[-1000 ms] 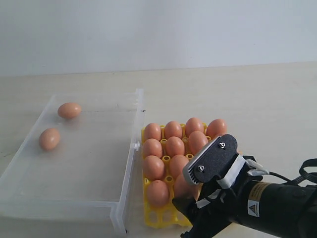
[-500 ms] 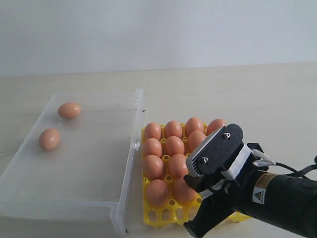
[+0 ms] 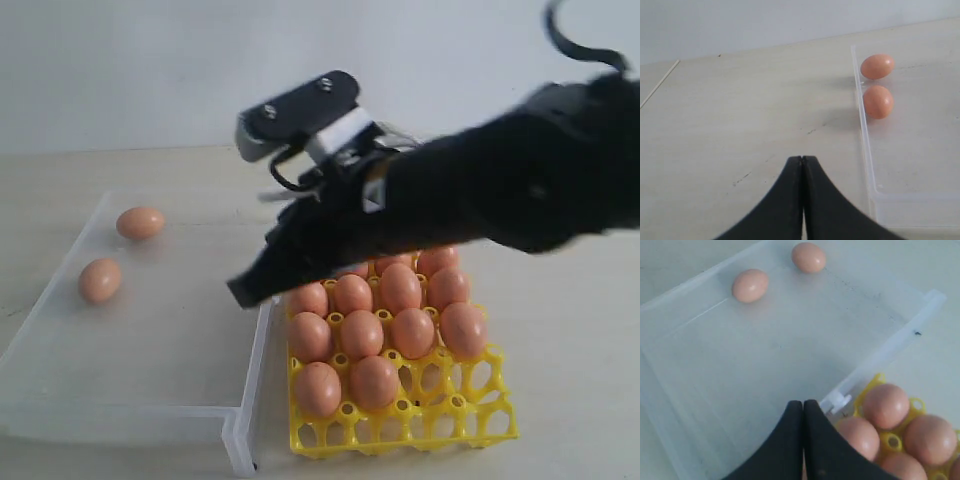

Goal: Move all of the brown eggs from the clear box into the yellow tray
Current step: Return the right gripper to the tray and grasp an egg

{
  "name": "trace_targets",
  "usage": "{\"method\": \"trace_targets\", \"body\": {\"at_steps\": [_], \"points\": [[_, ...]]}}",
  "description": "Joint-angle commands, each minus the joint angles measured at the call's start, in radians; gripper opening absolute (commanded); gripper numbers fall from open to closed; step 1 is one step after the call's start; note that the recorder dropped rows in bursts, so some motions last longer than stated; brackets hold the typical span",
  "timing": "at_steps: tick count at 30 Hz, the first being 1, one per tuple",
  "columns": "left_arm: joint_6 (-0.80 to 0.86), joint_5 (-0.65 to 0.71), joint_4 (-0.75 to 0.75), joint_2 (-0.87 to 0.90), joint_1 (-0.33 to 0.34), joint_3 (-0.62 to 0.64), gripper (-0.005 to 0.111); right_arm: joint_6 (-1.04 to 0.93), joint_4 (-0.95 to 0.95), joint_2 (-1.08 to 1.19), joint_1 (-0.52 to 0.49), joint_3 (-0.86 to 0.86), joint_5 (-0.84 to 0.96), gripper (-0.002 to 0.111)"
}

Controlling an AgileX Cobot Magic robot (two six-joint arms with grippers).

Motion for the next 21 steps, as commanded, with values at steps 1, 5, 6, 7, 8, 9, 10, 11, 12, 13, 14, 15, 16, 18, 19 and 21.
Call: {"method": "trace_targets", "body": {"at_steps": [1,5,6,7,8,9,10,11,12,13,14,15,16,18,19,21], "points": [[-0.005,-0.009,-0.002,-0.006,-0.006,-0.004,0.0,0.085,0.066,0.256,-0.002,-0.339,0.113,0.009],[-0.005,-0.009,-0.002,-0.006,-0.006,-0.004,0.0,0.084,0.225,0.536,-0.002,-0.728,0.25,0.043],[-0.005,-0.009,-0.002,-0.006,-0.006,-0.004,0.0,0.087,0.256,0.587,-0.002,-0.802,0.285,0.049],[-0.005,-0.009,-0.002,-0.006,-0.006,-0.004,0.0,0.089,0.289,0.627,-0.002,-0.859,0.314,0.053],[-0.005,-0.009,-0.002,-0.006,-0.006,-0.004,0.0,0.089,0.322,0.678,-0.002,-0.928,0.348,0.056],[-0.005,-0.009,-0.002,-0.006,-0.006,-0.004,0.0,0.089,0.345,0.726,-0.002,-0.992,0.381,0.057],[-0.005,-0.009,-0.002,-0.006,-0.006,-0.004,0.0,0.098,0.361,0.773,-0.002,-1.041,0.411,0.058],[-0.005,-0.009,-0.002,-0.006,-0.006,-0.004,0.0,0.111,0.378,0.817,-0.002,-1.098,0.449,0.058],[-0.005,-0.009,-0.002,-0.006,-0.006,-0.004,0.0,0.122,0.39,0.858,-0.002,-1.151,0.485,0.058],[-0.005,-0.009,-0.002,-0.006,-0.006,-0.004,0.0,0.122,0.395,0.887,-0.002,-1.201,0.518,0.058],[-0.005,-0.009,-0.002,-0.006,-0.006,-0.004,0.0,0.129,0.395,0.921,-0.002,-1.246,0.549,0.058],[-0.005,-0.009,-0.002,-0.006,-0.006,-0.004,0.0,0.145,0.395,0.95,-0.002,-1.285,0.574,0.058],[-0.005,-0.009,-0.002,-0.006,-0.006,-0.004,0.0,0.152,0.395,0.969,-0.002,-1.31,0.588,0.058],[-0.005,-0.009,-0.002,-0.006,-0.006,-0.004,0.0,0.157,0.395,1.003,-0.002,-1.353,0.6,0.058],[-0.005,-0.009,-0.002,-0.006,-0.006,-0.004,0.0,0.157,0.393,1.012,-0.002,-1.365,0.599,0.058],[-0.005,-0.009,-0.002,-0.006,-0.006,-0.004,0.0,0.162,0.395,1.024,-0.002,-1.376,0.591,0.058]]}}
